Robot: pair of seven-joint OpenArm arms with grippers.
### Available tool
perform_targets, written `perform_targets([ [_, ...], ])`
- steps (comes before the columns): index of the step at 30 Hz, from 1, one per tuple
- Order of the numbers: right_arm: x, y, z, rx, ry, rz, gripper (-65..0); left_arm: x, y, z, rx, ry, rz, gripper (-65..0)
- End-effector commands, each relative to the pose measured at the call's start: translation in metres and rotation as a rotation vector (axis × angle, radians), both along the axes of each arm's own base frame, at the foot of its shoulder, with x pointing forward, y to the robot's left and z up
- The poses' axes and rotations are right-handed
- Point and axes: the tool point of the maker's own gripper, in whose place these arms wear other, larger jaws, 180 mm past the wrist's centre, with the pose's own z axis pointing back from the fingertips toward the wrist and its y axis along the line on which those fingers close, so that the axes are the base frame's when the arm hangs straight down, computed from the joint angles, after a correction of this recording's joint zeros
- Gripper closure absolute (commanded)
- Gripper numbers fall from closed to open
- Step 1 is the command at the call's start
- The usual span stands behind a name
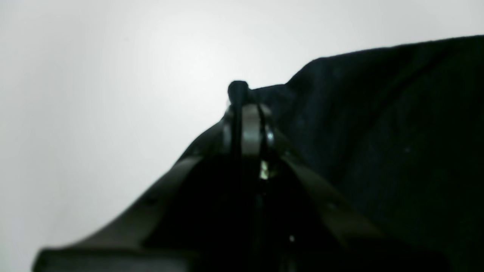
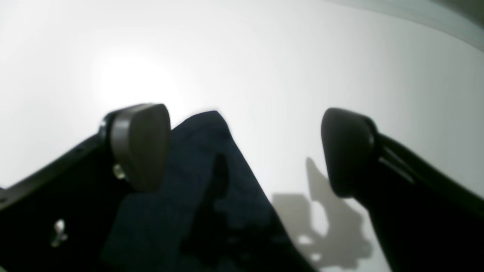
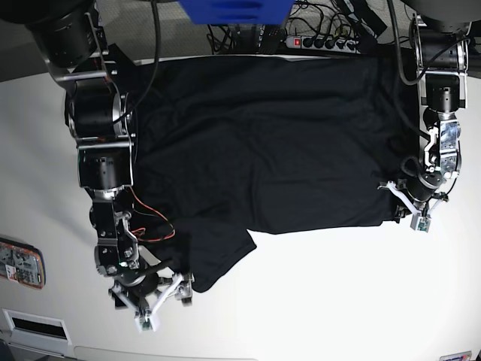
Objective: Fold the T-shirt properly
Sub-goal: 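Extend the right gripper to the hem corner and grasp it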
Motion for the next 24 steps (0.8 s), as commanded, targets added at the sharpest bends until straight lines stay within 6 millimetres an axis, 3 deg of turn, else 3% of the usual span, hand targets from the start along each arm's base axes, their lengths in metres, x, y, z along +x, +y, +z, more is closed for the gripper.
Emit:
perform_targets([
  [1, 0.01, -0.004, 0.007, 0.007, -0.019, -0.009, -59.6, -0.023, -0.001, -0.023, 0.044, 0.136, -0.042, 0.0],
  [3, 0.014, -0.009, -0.005, 0.029, -0.001, -0.03, -59.6, -0.023, -0.001, -0.023, 0.044, 0.137, -0.042, 0.0],
  [6, 0.002, -0.015, -0.041, 0.057, 0.049, -0.063, -59.6, -0.028, 0.0, -0.027, 0.045, 0.147, -0.042, 0.0],
  [9, -0.007, -0.019, -0.061, 0.081, 0.05, -0.088, -59.6, -0.03, 0.0, -0.027, 0.044, 0.148, -0.042, 0.0],
  [14, -0.036, -0.027, -0.107, 0.009, 0.109, -0.069, -59.6, -0.029, 0.0, -0.027, 0.044, 0.147, -0.042, 0.0],
  [22, -0.037, -0.029, -0.106, -0.094, 0.147, -0.009, -59.5, -0.028, 0.0, -0.026, 0.044, 0.145, -0.042, 0.0],
  [24, -0.032, -0.017, -0.1, -0.091, 0.139, 0.008, -59.4, -0.028, 0.0, -0.026, 0.044, 0.145, -0.042, 0.0],
])
